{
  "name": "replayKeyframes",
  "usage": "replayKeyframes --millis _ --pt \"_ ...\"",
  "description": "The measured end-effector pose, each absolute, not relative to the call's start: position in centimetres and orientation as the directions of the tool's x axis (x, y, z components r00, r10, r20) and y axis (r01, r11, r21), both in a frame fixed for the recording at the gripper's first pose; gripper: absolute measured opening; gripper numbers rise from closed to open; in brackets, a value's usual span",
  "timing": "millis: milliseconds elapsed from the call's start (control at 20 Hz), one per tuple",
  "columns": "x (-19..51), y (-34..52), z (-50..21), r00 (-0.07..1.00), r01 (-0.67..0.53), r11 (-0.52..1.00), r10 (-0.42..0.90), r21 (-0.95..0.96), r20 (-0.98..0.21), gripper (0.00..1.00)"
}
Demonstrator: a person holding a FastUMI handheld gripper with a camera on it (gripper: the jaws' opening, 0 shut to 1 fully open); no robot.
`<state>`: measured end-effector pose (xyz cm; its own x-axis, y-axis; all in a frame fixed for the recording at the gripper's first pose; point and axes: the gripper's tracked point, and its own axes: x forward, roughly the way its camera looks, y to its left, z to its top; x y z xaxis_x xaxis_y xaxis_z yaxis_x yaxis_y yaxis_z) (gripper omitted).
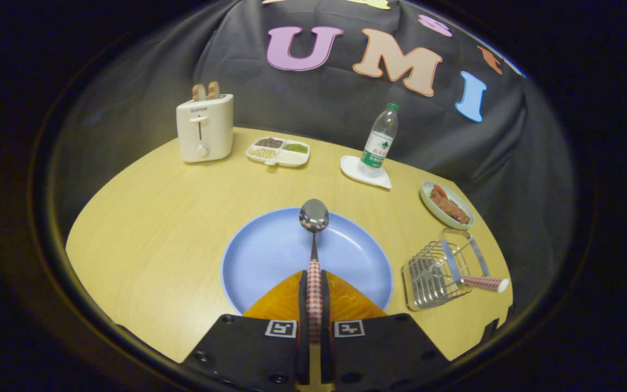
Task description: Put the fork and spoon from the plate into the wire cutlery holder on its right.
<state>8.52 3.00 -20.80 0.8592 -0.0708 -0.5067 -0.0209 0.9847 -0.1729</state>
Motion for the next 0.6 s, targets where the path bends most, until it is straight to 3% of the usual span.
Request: replayKeyframes --millis 350,600 --pt "7.9 2.0 -15.4 0.847 0.021 0.981 -0.12 -0.194 -0.517 0.11" --pt "7.0 0.1 -11.0 0.816 0.147 0.987 -0.154 -0.058 -0.557 0.11"
